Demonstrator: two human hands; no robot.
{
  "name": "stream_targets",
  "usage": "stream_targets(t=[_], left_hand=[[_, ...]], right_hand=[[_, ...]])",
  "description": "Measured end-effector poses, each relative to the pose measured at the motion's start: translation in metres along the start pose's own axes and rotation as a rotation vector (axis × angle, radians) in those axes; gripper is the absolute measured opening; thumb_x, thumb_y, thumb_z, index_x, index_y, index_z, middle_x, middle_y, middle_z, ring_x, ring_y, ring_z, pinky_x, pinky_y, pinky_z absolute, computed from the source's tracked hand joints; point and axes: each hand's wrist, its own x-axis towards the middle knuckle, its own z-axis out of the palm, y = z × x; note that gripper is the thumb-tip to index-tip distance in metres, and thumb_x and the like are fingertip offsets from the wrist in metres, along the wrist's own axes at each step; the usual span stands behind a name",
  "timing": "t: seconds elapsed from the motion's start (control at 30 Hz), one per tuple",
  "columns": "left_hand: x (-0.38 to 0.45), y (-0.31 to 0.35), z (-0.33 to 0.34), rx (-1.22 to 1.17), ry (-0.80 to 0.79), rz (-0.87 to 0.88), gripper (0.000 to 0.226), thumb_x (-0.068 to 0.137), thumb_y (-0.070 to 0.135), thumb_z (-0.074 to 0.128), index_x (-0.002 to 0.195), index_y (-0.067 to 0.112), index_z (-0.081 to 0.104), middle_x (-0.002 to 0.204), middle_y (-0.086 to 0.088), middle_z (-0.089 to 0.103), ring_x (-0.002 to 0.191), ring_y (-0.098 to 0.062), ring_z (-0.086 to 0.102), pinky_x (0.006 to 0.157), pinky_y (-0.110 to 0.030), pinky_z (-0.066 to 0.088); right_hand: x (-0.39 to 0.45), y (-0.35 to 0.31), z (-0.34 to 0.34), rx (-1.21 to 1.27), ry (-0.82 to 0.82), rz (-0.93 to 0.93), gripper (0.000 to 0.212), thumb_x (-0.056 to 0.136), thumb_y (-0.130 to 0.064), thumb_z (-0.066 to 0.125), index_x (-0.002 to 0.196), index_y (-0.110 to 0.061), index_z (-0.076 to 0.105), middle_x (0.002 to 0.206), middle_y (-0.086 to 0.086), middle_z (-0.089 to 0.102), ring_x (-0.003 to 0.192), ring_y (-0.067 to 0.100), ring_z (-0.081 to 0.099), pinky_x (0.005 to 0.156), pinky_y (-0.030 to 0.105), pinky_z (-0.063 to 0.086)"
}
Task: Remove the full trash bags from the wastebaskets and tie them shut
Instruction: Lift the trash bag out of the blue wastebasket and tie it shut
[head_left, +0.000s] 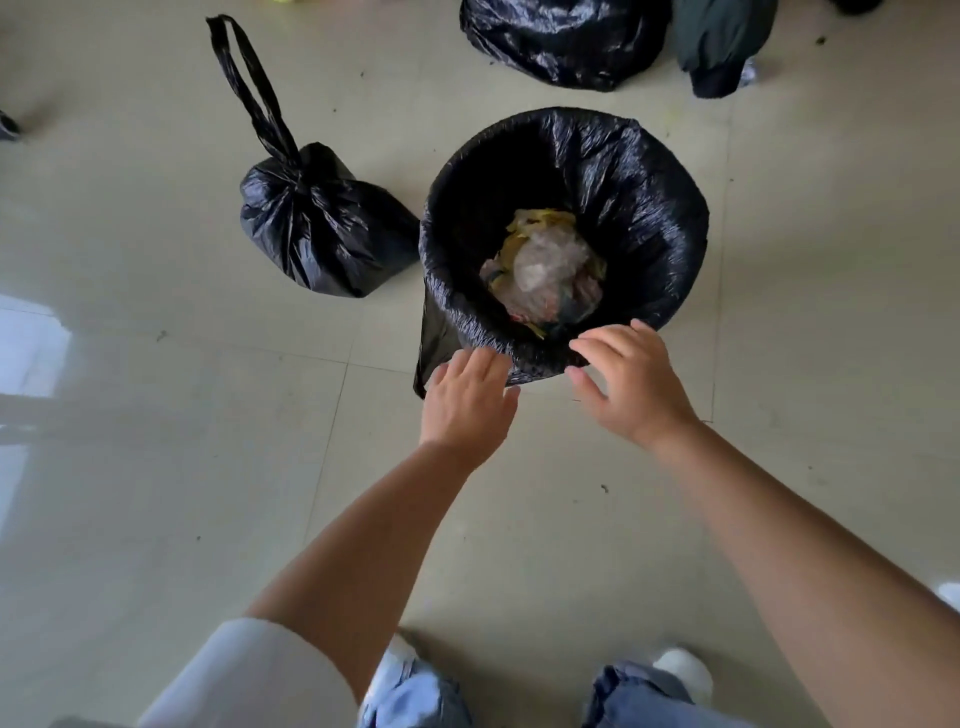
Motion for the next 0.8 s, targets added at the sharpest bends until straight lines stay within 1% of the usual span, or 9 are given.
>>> stream_targets(t=[0.07, 0.13, 0.23, 0.37, 0.47, 0.57, 0.6, 0.7, 0.8], left_hand=[[0.016, -0.025, 0.024, 0.082, 0.149, 0.183, 0.033, 0.075, 0.033, 0.05, 0.088, 0.009, 0.069, 0.084, -0.006, 0.069, 0.084, -0.021, 0.052, 0.075, -0.029, 0.036], [0.03, -0.044, 0.04, 0.132, 0.259, 0.333, 0.035, 0.076, 0.04, 0.049, 0.096, 0.013, 0.058, 0.091, -0.003, 0.062, 0.083, -0.019, 0.041, 0.073, -0.031, 0.033], [0.048, -0.051, 0.041, 0.181, 0.317, 0.487, 0.032, 0.076, 0.044, 0.05, 0.087, 0.014, 0.057, 0.082, -0.004, 0.059, 0.076, -0.017, 0.037, 0.067, -0.029, 0.03], [0.057, -0.05, 0.036, 0.26, 0.356, 0.576, 0.039, 0.077, 0.041, 0.05, 0.067, 0.008, 0.067, 0.064, -0.008, 0.062, 0.07, -0.017, 0.032, 0.061, -0.027, 0.035], [0.054, -0.051, 0.032, 0.208, 0.338, 0.594, 0.035, 0.078, 0.034, 0.05, 0.064, 0.008, 0.067, 0.061, -0.007, 0.061, 0.068, -0.016, 0.036, 0.051, -0.023, 0.046], [0.049, -0.044, 0.021, 0.109, 0.283, 0.542, 0.032, 0.082, 0.025, 0.048, 0.065, 0.006, 0.067, 0.062, -0.007, 0.06, 0.059, -0.024, 0.057, 0.049, -0.021, 0.046], [0.048, -0.039, 0.017, 0.051, 0.241, 0.47, 0.031, 0.087, 0.023, 0.048, 0.073, 0.004, 0.068, 0.07, -0.007, 0.06, 0.065, -0.027, 0.06, 0.053, -0.023, 0.047], [0.047, -0.03, 0.014, -0.056, 0.061, 0.196, 0.029, 0.096, 0.024, 0.044, 0.097, 0.002, 0.062, 0.088, -0.005, 0.049, 0.089, -0.026, 0.058, 0.07, -0.029, 0.043], [0.04, -0.023, 0.013, -0.067, 0.065, 0.184, 0.04, 0.091, 0.04, 0.05, 0.112, 0.008, 0.062, 0.106, -0.006, 0.057, 0.102, -0.022, 0.056, 0.081, -0.031, 0.046]], right_hand=[[0.009, 0.015, 0.016, 0.009, 0.057, -0.061, 0.036, 0.074, -0.025, 0.047, 0.08, 0.0, 0.071, 0.074, 0.013, 0.071, 0.068, 0.03, 0.068, 0.085, 0.033, 0.038], [0.016, 0.023, 0.026, 0.01, 0.058, -0.144, 0.036, 0.074, -0.027, 0.047, 0.075, 0.001, 0.07, 0.065, 0.014, 0.068, 0.06, 0.031, 0.064, 0.078, 0.03, 0.034], [0.024, 0.028, 0.033, 0.058, 0.039, -0.255, 0.039, 0.074, -0.031, 0.051, 0.07, 0.004, 0.068, 0.058, 0.015, 0.061, 0.054, 0.03, 0.058, 0.063, 0.026, 0.034], [0.021, 0.031, 0.031, 0.047, 0.029, -0.307, 0.038, 0.073, -0.029, 0.052, 0.077, 0.004, 0.07, 0.063, 0.017, 0.063, 0.059, 0.03, 0.061, 0.062, 0.027, 0.046], [0.015, 0.031, 0.027, 0.014, 0.033, -0.29, 0.025, 0.072, -0.017, 0.06, 0.076, 0.004, 0.072, 0.064, 0.017, 0.066, 0.059, 0.031, 0.064, 0.061, 0.032, 0.056], [0.017, 0.03, 0.026, 0.031, 0.039, -0.251, 0.015, 0.068, -0.009, 0.066, 0.072, 0.002, 0.074, 0.064, 0.015, 0.068, 0.06, 0.028, 0.066, 0.057, 0.03, 0.054], [0.018, 0.029, 0.025, 0.058, 0.042, -0.218, 0.015, 0.069, -0.009, 0.065, 0.071, 0.003, 0.074, 0.065, 0.015, 0.069, 0.062, 0.027, 0.067, 0.061, 0.032, 0.051], [0.021, 0.025, 0.024, 0.119, 0.105, -0.121, 0.017, 0.078, -0.006, 0.061, 0.076, 0.007, 0.072, 0.074, 0.021, 0.069, 0.072, 0.031, 0.066, 0.068, 0.025, 0.042], [0.026, 0.02, 0.019, 0.206, 0.149, -0.023, 0.016, 0.085, -0.002, 0.059, 0.089, 0.009, 0.07, 0.091, 0.02, 0.07, 0.08, 0.026, 0.061, 0.067, 0.011, 0.036]])
